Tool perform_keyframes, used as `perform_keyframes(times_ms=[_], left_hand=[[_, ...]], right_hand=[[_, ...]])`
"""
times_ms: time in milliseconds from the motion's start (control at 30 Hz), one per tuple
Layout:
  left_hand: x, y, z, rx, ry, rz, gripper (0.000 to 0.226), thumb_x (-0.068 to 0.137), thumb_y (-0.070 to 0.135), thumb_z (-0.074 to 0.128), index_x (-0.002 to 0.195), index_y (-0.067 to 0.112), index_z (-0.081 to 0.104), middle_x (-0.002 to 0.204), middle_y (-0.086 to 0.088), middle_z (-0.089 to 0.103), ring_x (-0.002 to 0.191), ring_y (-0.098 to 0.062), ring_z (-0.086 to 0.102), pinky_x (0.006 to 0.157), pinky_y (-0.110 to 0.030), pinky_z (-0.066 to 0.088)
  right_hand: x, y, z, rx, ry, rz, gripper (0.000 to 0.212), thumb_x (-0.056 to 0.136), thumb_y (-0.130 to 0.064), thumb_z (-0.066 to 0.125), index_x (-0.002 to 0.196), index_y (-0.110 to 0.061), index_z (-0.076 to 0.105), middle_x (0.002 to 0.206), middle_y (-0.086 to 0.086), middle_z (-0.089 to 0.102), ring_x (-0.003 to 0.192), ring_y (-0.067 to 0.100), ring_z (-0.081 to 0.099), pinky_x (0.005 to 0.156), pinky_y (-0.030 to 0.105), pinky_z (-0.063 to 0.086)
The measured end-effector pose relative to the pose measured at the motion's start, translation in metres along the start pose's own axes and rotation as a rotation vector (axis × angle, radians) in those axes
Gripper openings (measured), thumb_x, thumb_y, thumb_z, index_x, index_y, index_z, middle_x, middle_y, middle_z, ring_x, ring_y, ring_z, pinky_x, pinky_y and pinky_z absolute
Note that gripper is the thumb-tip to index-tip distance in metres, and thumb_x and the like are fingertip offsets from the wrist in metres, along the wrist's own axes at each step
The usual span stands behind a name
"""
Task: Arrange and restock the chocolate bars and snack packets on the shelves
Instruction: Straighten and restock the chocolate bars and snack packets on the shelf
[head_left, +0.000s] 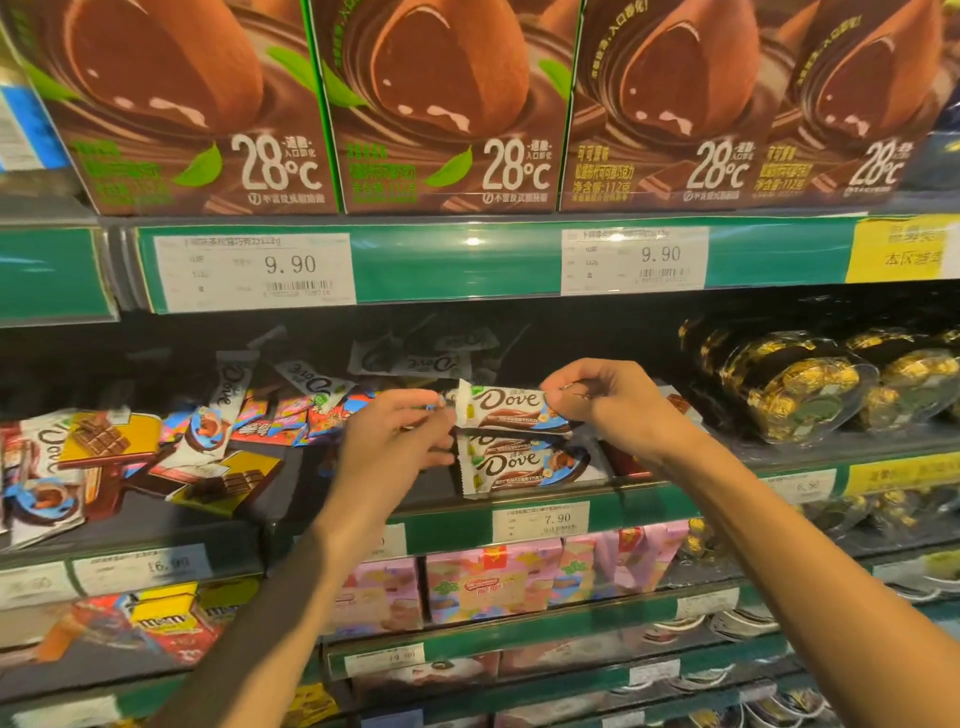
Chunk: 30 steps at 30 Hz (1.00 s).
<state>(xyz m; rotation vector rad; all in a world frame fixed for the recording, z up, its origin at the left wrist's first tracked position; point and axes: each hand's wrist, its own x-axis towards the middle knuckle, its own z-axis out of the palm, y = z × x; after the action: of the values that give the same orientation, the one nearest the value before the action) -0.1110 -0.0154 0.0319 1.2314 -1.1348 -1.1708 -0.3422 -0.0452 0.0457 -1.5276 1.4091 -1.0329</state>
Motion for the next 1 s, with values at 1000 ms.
perform_keyframes(times_ms=[1000], left_hand=[[0.125, -0.003, -0.044, 1.339, -0.159, 0.100, 0.056, 0.092, 0.058, 0.051, 0.136, 0.023, 0.049, 0.131, -0.012, 0.057, 0.117, -0.032, 0.055, 0.098, -0.043, 0.047]], right_hand=[[0.015, 0.025, 0.021, -0.676, 0.128, -0.218, 0.025, 0.082, -0.048, 0.073, 0.105, -0.041, 0.065, 0.123, -0.007, 0.054, 0.120, 0.017, 0.038, 0.094, 0.034, 0.029]])
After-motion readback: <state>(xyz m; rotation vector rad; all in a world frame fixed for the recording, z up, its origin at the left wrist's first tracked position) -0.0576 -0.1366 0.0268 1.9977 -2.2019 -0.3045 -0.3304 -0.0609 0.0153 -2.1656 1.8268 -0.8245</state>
